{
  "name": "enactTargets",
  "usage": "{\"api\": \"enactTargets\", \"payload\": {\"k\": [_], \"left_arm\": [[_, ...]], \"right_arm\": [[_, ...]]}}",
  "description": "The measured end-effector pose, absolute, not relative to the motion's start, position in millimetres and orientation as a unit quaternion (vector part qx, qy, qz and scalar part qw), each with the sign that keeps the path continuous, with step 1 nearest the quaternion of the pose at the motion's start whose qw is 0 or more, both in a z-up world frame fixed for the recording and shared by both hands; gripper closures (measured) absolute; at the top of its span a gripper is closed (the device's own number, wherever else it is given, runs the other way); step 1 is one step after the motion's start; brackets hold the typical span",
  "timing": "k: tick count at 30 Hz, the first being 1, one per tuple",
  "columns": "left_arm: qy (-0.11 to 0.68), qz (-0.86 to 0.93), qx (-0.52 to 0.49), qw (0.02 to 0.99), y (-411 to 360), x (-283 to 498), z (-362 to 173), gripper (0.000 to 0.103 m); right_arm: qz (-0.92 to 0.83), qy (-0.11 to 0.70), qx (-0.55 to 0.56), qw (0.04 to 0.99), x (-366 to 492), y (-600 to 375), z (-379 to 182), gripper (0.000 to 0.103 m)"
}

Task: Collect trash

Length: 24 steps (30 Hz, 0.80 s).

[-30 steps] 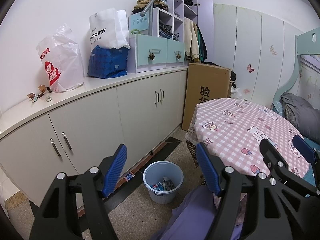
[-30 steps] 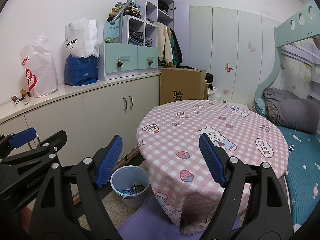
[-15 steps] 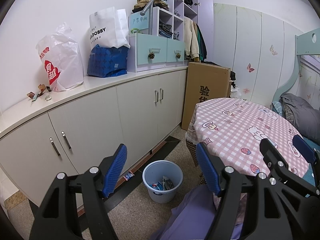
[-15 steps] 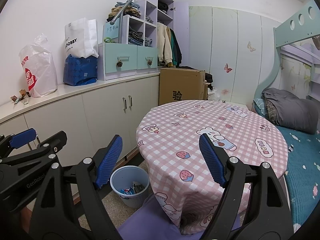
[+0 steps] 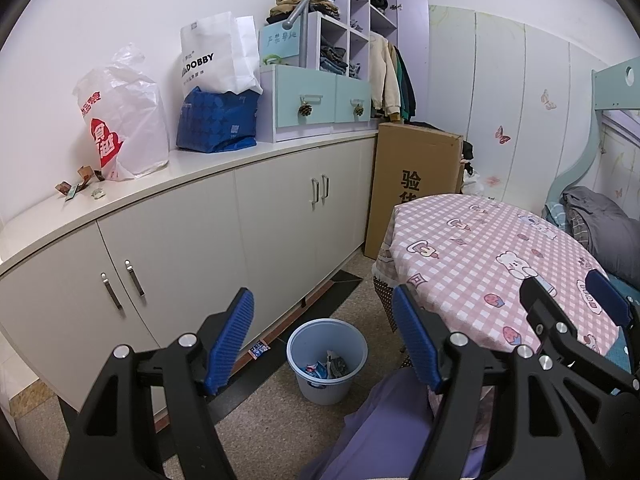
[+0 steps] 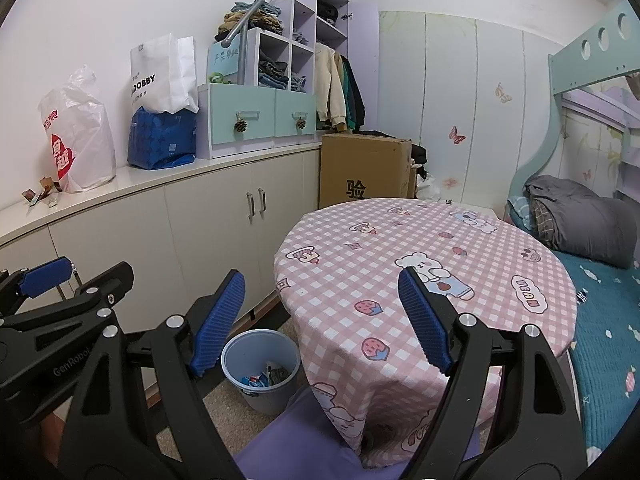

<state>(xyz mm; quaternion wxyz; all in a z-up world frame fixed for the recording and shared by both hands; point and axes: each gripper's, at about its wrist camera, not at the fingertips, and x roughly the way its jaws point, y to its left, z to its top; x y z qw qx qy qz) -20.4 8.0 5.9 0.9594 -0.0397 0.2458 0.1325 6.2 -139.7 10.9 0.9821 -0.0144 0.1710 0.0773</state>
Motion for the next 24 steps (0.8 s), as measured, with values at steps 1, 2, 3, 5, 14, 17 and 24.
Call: {"api": "enactTargets", "payload": {"k": [1,2,3,5,14,17,24], "left_arm": [[0.246,0.132,-0.039,0.959,8.2,-20.6,6.1,0.032],[0.246,0.133,-0.04,0.959,8.2,-21.2,5.8,0.032],[0.246,0.133,-0.039,0.959,8.4,-21.0,6.0,0.031],[0.246,0.134,-0.04,0.959,8.8,-22.0,5.4,0.031],[0.246,0.134,-0.04,0.959,9.5,-22.4,5.8,0.03],[0.245,0.136,-0.04,0.959,9.5,-23.3,5.8,0.03],[0.247,0.138,-0.041,0.958,10.9,-25.7,4.4,0.029]], "right_arm": [[0.077,0.171,-0.014,0.982,6.4,-139.5,10.8,0.025],[0.077,0.171,-0.014,0.982,6.6,-139.3,11.0,0.025],[0.078,0.172,-0.014,0.982,6.7,-139.3,11.0,0.025],[0.078,0.172,-0.014,0.982,6.5,-139.2,10.6,0.025],[0.077,0.171,-0.014,0.982,6.5,-138.9,10.8,0.025],[0.077,0.172,-0.014,0.982,6.4,-138.6,10.8,0.025],[0.077,0.172,-0.015,0.982,6.3,-138.5,10.8,0.025]]}}
